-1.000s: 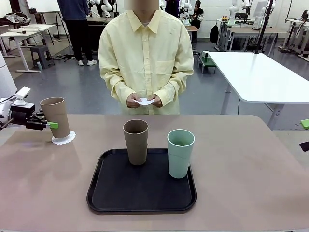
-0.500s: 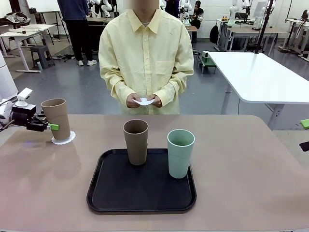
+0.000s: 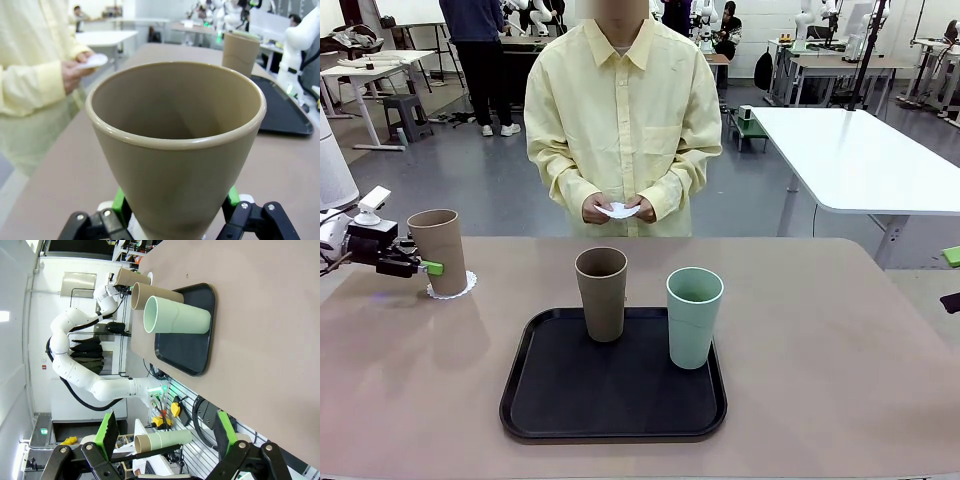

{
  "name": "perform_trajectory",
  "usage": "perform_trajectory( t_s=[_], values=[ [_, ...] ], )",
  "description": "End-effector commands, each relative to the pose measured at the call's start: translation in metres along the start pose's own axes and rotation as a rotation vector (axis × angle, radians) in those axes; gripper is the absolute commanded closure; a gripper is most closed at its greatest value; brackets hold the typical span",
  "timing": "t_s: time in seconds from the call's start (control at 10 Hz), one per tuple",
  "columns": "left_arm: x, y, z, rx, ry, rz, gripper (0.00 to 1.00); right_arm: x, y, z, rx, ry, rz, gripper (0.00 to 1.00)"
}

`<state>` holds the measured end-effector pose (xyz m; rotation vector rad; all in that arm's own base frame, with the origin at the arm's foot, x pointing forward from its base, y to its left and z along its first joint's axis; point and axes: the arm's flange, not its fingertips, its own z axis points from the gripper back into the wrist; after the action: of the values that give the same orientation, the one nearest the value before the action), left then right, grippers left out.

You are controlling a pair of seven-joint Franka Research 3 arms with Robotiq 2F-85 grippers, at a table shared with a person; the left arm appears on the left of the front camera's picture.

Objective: Place coasters on the table and set cups on them.
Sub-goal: Pick up one Reusable plastic cup and place it on a coaster set by the human.

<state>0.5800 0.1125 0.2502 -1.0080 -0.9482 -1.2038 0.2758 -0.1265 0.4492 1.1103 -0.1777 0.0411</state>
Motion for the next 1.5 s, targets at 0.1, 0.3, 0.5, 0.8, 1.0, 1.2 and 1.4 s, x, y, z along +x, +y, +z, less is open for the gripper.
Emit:
perform_trajectory(
  t_s=[0.1, 0.3, 0.5, 0.8, 1.0, 1.2, 1.4],
  values=[
    [-0.0012, 0.002, 0.0025, -0.032, 0.002, -0.062, 0.16, 0.0018, -0.0001, -0.0001, 0.02, -0.005, 0.011, 0.0],
    [-0.0017, 0.002, 0.0024, -0.038, 0.007, -0.073, 0.08, 0.0018, -0.0001, -0.0001, 0.02, -0.005, 0.011, 0.0],
    [-0.0007, 0.0009, 0.0031, -0.048, 0.01, -0.085, 0.0, 0.0018, -0.0001, -0.0001, 0.02, -0.005, 0.011, 0.0],
    [0.0002, -0.002, 0.004, -0.058, 0.057, -0.085, 0.0, 0.0018, -0.0001, -0.0001, 0.02, -0.005, 0.011, 0.0],
    [0.0006, -0.0016, 0.0054, -0.043, 0.12, -0.083, 0.0, 0.0018, -0.0001, -0.0001, 0.02, -0.005, 0.011, 0.0],
    [0.0, 0.0013, 0.0073, -0.033, 0.162, -0.083, 0.0, 0.0018, -0.0001, -0.0001, 0.02, -0.005, 0.011, 0.0],
    [0.0036, -0.0007, 0.0115, -0.022, 0.26, -0.083, 0.0, 0.0018, -0.0001, -0.0001, 0.02, -0.005, 0.011, 0.0]
  ],
)
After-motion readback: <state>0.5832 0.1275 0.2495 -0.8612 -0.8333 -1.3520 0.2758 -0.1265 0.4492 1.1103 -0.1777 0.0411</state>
